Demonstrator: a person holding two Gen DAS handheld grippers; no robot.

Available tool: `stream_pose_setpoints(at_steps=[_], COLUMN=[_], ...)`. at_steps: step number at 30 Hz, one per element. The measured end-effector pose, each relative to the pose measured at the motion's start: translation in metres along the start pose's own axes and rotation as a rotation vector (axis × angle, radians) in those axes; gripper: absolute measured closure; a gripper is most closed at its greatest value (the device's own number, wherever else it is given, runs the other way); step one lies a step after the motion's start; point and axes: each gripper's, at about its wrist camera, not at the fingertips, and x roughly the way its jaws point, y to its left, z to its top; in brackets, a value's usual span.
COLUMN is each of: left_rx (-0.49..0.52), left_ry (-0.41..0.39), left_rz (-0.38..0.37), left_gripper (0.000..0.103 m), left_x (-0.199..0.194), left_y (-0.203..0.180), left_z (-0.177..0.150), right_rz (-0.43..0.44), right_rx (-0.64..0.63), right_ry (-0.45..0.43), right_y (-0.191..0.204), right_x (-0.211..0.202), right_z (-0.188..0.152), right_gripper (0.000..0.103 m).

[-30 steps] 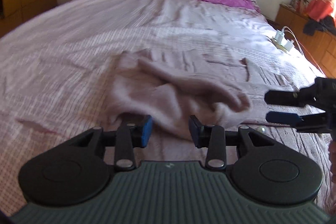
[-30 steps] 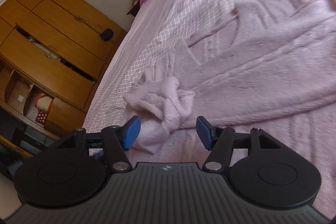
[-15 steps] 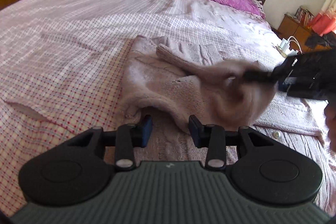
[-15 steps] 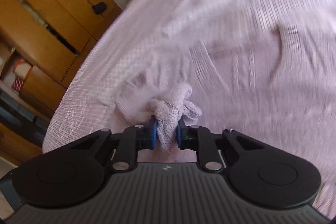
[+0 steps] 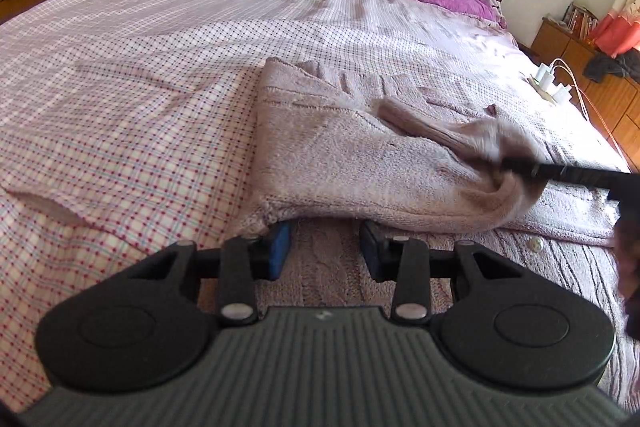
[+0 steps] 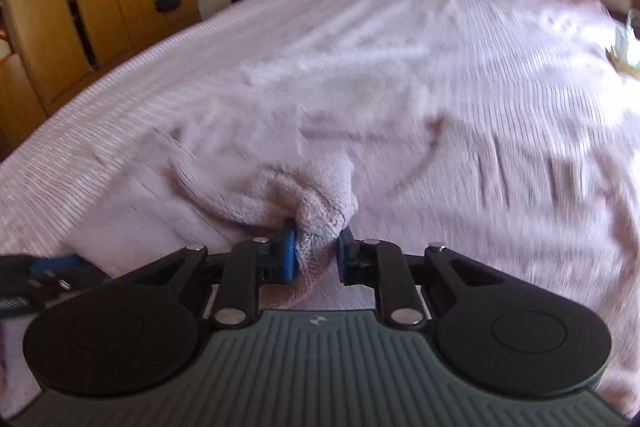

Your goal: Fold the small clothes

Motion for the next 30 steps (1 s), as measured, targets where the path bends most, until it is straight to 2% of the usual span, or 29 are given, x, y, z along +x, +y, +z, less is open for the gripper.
stream_pose_setpoints(at_steps=[2, 4, 8, 12, 15, 18, 22, 27, 29, 30], left_rx=[-0.002, -0.006, -0.021, -0.022, -0.013, -0.012, -0.010, -0.012, 0.003, 0.015], left_ry=[0.008, 0.009, -0.006, -0.004, -0.005, -0.014, -0.016, -0.023, -0.028, -0.034], left_rz=[0.002, 0.001, 0.002, 0.013, 0.005, -0.003, -0.006, -0.004, 0.000, 0.006], left_gripper=[0.063, 0.063, 0.063, 0.063, 0.063, 0.063, 0.063, 0.063, 0.063, 0.063], left_x=[-0.002, -0.007, -0.021, -0.033, -0.039, -0.044, -0.045, -0.045, -0.045, -0.045], left_y=[0.000, -0.001, 0.000, -0.001, -0.002, -0.002, 0.000, 0.004, 0.004, 0.004], left_z=[0.001, 0.003, 0.006, 0.012, 0.014, 0.015, 0.015, 0.017, 0.021, 0.024], right_rz=[0.037, 0.052, -0.021, -0.012, 0.016, 0.043, 0.065, 0.045, 0.003, -0.009], right_rx=[0.059, 0.098, 0.056, -0.067, -0.129, -0.159, -0.176, -0.182, -0.148, -0.131], right_ry=[-0.034, -0.029, -0.042, -0.078, -0.080, -0.070, -0.015, 0.045, 0.012, -0.003], right_y=[-0.010, -0.014, 0.005, 0.035, 0.060, 0.082, 0.106, 0.120, 0.114, 0.111], right_x=[0.003, -0.002, -0.026, -0.047, -0.044, -0.026, 0.011, 0.057, 0.061, 0.062], right_z=[-0.011, -0.014, -0.007, 0.002, 0.012, 0.023, 0.036, 0.037, 0.035, 0.035], right_gripper=[0.072, 0.066, 0.048, 0.048, 0.047, 0.047, 0.047, 0.048, 0.052, 0.058])
